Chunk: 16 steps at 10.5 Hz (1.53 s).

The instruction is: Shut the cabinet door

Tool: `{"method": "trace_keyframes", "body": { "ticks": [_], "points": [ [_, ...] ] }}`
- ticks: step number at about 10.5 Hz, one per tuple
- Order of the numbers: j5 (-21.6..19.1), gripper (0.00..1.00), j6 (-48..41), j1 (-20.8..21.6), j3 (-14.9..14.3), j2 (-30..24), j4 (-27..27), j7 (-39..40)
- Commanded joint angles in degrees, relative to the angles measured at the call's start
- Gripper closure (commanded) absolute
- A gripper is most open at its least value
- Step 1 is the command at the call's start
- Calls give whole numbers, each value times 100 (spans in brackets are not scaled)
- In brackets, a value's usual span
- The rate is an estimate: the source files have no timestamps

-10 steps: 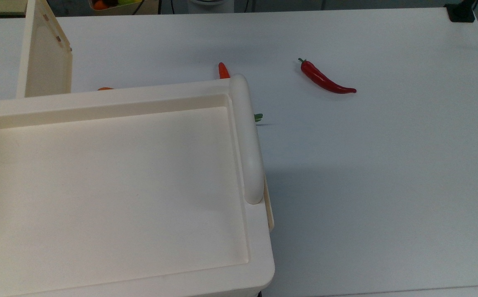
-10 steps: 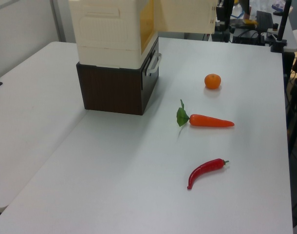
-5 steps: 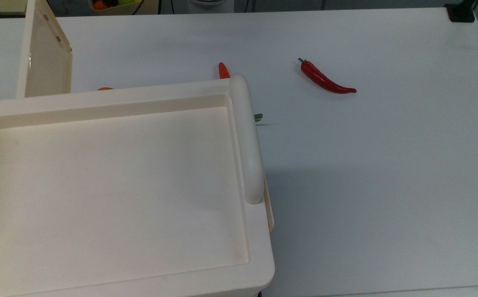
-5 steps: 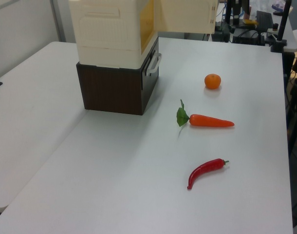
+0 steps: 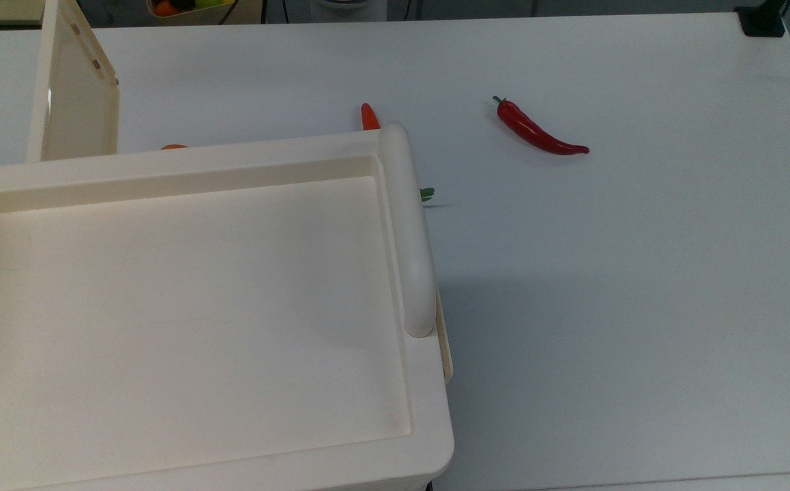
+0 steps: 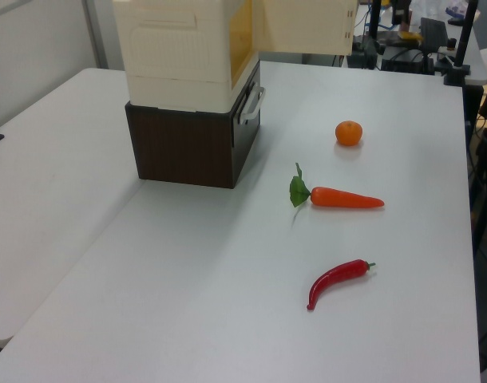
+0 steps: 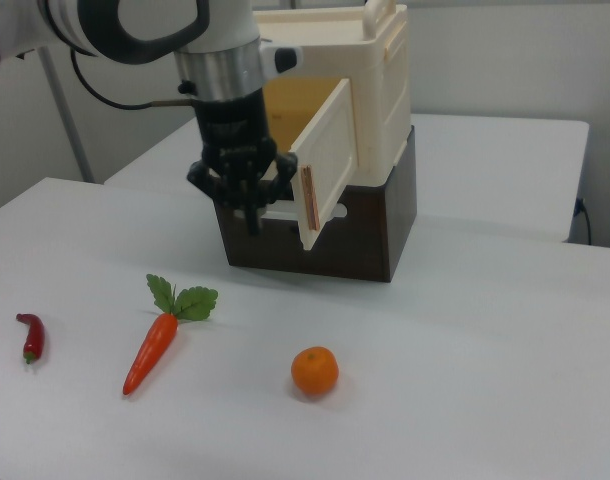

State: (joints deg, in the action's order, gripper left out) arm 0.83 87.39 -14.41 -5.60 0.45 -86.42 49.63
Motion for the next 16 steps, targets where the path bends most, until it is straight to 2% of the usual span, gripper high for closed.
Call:
{"method": "trace_keyframes", "body": {
  "ticks": [1, 3, 9, 11, 13, 16],
  "points": [
    [101, 100, 892, -114, 6, 122, -24, 721],
    [5, 100, 1470, -255, 6, 280, -24, 873],
    [-13, 100, 2686, -185, 41, 781, -16, 864],
    [-74, 100, 2608, -106, 129, 694, -24, 856],
    [-197, 100, 2329, 253, 164, 650, -33, 786],
    [-794, 96, 2194, 605, 164, 667, -33, 444]
  ]
}}
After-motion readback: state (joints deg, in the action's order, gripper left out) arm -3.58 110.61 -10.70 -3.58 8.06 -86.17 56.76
